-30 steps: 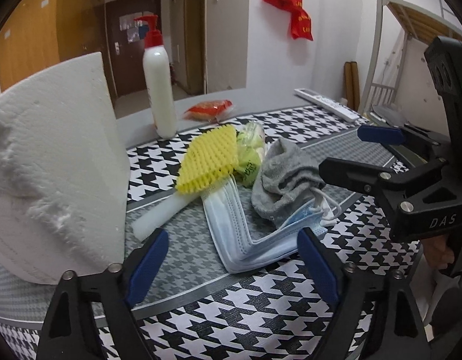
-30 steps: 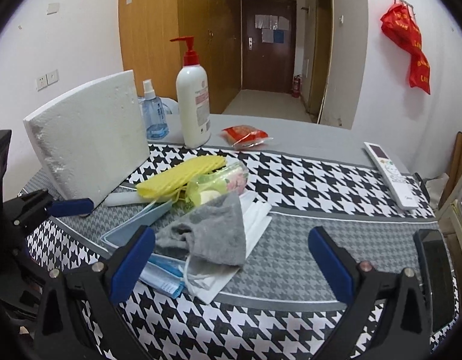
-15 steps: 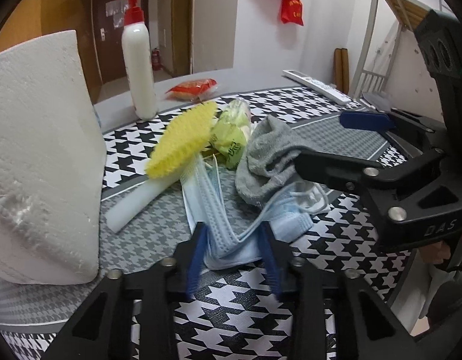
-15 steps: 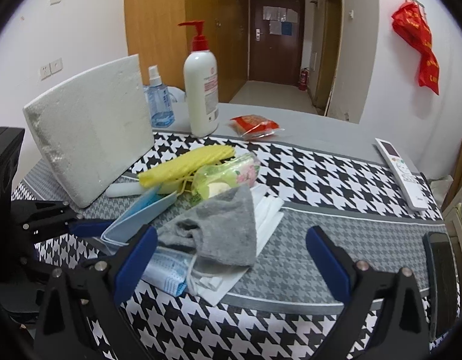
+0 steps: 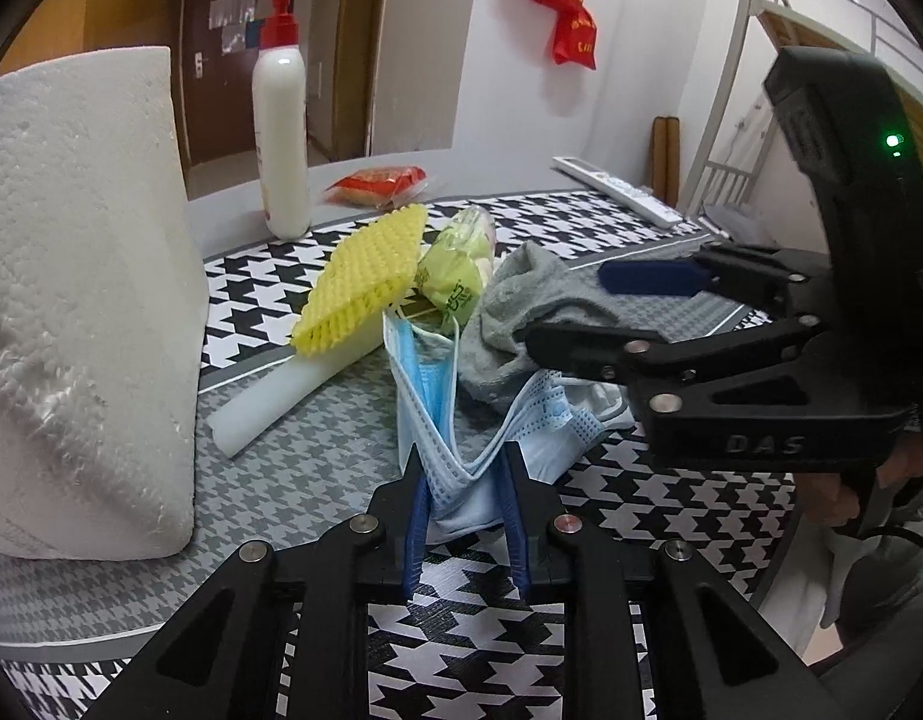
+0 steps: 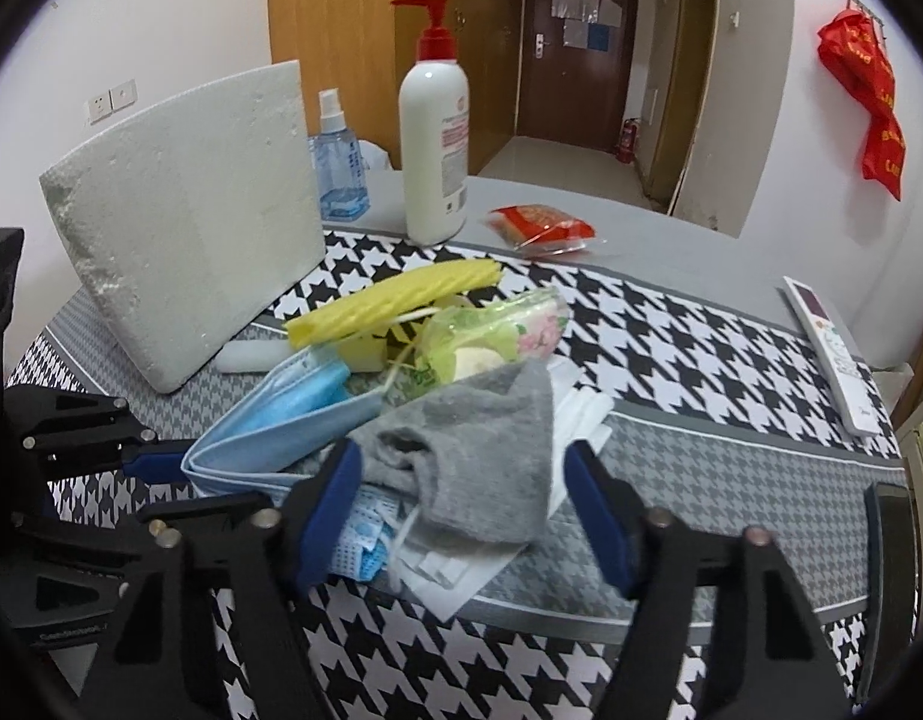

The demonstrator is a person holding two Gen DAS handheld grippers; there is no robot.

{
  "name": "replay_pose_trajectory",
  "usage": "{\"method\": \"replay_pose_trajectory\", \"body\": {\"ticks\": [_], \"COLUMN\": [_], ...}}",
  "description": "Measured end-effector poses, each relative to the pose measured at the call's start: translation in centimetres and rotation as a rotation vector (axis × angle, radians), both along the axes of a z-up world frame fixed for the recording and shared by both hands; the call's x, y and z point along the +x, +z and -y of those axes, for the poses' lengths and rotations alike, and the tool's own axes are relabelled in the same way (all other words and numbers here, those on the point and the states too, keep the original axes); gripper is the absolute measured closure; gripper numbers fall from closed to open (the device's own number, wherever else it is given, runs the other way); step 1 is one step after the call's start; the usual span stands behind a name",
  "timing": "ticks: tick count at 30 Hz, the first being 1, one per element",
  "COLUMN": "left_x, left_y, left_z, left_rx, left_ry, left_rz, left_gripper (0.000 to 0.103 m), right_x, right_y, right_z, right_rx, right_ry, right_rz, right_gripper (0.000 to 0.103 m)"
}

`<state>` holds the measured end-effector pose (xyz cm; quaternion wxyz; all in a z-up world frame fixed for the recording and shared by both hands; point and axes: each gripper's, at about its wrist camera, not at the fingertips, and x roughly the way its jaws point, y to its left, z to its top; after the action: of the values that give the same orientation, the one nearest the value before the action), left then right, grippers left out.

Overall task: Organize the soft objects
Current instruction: 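Lift the blue mask with the left gripper while the right gripper lifts the grey sock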

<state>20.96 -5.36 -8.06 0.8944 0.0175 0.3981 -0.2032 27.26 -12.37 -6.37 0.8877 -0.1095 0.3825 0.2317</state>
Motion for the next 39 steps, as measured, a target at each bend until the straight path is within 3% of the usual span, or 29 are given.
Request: {"method": "replay_pose_trajectory", "body": {"ticks": [2, 4, 12, 39], "left_x": [-0.1, -0.1, -0.5, -4.9], "left_y": [0.0, 0.0, 0.2, 4.2], "left_z": [0.1, 0.0, -0.2, -0.5], "left_rx": [0.002, -0.003, -0.014, -0.014], "left_ry": [-0.002, -0.003, -0.011, -0.019], "left_rz": [0.001, 0.000, 0.015, 0.196], "left_gripper": [0.079, 0.079, 0.079, 0.080], "right_x": [0.0, -0.1, 0.2, -4.6], "right_y": [-0.1, -0.1, -0.2, 6.2], "right_z": [-0.3, -0.3, 0.1, 2.9], "right_rx": [-0.006, -0.006, -0.018, 0.065], "right_ry": [0.006, 0.014, -0.020, -0.088], "right_rz": [0.000, -0.002, -0.004, 0.173], "right_gripper": [0.043, 0.056, 0.080, 0.082]}}
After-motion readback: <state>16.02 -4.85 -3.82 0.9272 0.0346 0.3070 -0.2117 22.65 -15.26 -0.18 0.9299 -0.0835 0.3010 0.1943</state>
